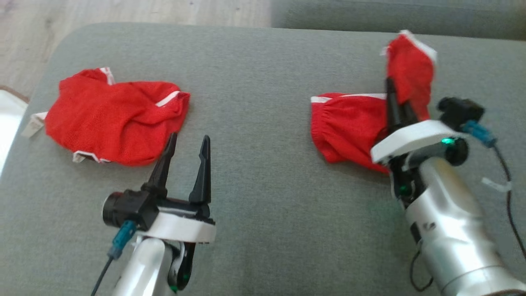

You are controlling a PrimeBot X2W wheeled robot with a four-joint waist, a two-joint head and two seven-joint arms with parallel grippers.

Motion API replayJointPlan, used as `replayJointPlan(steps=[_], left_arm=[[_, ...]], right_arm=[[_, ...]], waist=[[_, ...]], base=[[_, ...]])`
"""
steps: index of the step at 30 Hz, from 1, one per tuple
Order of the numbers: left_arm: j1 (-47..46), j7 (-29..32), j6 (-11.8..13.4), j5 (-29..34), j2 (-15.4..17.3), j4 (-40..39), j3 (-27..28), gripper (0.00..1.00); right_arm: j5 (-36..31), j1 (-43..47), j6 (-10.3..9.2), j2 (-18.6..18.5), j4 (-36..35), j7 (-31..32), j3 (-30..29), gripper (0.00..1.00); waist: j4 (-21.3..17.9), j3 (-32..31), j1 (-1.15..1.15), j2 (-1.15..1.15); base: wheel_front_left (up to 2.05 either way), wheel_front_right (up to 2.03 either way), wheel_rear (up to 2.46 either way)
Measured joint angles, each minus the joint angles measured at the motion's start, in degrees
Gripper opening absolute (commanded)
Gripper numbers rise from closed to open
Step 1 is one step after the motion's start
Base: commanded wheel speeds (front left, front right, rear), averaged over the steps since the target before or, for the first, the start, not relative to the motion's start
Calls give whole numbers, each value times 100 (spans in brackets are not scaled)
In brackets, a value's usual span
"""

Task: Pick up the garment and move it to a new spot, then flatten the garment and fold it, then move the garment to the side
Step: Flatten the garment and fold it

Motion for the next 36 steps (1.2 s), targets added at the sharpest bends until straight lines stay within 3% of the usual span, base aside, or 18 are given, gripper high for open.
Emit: replayJointPlan(steps=[9, 19, 20, 21, 22, 29, 36], left_arm=[[169, 0, 1, 0, 2, 24, 13, 100], [170, 0, 7, -4, 2, 35, 10, 100], [170, 0, 7, -4, 2, 38, 9, 100], [170, 0, 8, -4, 2, 42, 9, 100], [171, 0, 9, -4, 2, 45, 10, 100], [190, 0, 52, -4, 3, 59, 53, 100], [192, 0, 44, -2, 5, 56, 169, 100]], right_arm=[[272, 287, 1, -1, 16, 0, 881, 0], [588, 287, 1, -4, 342, 12, 1841, 0], [644, 287, 0, -4, 371, 27, 1956, 21], [695, 287, 0, -4, 400, 34, 2070, 95], [757, 290, 1, -4, 399, 80, 2207, 100], [1356, 339, 1, -11, 30, 453, 3360, 100], [1579, 361, 1, -219, -234, 255, 3728, 100]], waist=[[255, -93, 0, 0], [254, -141, 0, 0], [245, -149, 0, 0], [232, -159, 0, 0], [217, -170, 0, 0], [9, -250, 0, 0], [-322, -325, 0, 0]], base=[[0, 0, 0], [0, 0, 0], [0, 0, 0], [0, 0, 0], [0, 0, 0], [0, 0, 0], [0, 0, 0]])
